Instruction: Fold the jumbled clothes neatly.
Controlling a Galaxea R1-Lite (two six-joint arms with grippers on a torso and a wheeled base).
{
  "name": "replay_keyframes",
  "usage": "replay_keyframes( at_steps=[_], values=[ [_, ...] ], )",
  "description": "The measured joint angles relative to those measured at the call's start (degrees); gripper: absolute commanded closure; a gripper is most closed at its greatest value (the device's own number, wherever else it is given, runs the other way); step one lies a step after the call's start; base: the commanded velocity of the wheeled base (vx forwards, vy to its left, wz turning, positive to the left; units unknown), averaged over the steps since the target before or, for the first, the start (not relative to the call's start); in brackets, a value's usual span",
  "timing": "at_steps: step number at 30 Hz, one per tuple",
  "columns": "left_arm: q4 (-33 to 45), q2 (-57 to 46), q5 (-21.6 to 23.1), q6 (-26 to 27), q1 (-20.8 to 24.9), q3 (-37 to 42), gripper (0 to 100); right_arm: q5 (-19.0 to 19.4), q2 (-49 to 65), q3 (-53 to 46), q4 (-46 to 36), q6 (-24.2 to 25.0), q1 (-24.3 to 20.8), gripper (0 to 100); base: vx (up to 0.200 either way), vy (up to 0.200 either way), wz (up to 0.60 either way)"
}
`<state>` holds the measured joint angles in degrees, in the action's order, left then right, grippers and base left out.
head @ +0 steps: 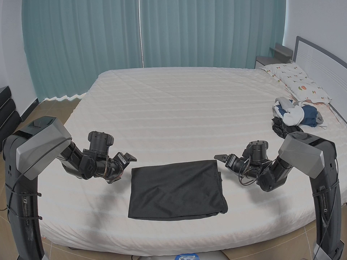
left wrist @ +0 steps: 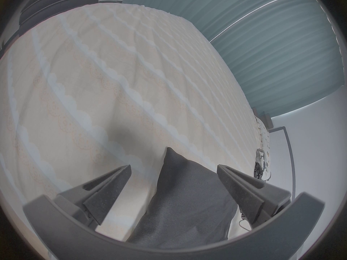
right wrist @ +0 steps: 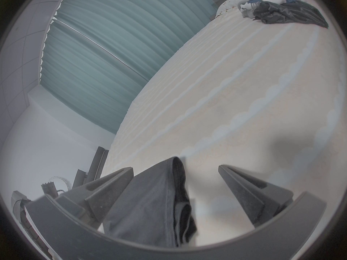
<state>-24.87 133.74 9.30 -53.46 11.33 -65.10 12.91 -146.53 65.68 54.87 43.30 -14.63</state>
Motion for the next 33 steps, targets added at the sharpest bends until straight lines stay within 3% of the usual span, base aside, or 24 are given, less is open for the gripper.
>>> replay_keyframes(
  at_steps=[11, 18, 29, 30, 33],
  values=[
    [0.0, 0.0, 0.0, 0.0, 0.0, 0.0, 0, 0.5, 7.7, -21.6, 8.4, -1.3, -4.2, 0, 0.0, 0.0, 0.0],
    [0.0, 0.0, 0.0, 0.0, 0.0, 0.1, 0, 4.7, 10.4, -34.4, 13.9, -7.8, -6.9, 0, 0.0, 0.0, 0.0],
    [0.1, 0.0, 0.0, 0.0, -0.1, 0.1, 0, 7.6, 11.3, -41.5, 16.5, -13.9, -7.4, 0, 0.0, 0.0, 0.0],
    [0.1, 0.0, 0.0, 0.0, -0.1, 0.1, 0, 8.1, 11.4, -42.0, 16.5, -14.8, -7.2, 100, 0.0, 0.0, 0.0],
    [0.1, 0.0, 0.0, 0.0, -0.1, 0.0, 0, 9.0, 11.3, -43.0, 16.5, -16.7, -6.7, 100, 0.0, 0.0, 0.0]
  ],
)
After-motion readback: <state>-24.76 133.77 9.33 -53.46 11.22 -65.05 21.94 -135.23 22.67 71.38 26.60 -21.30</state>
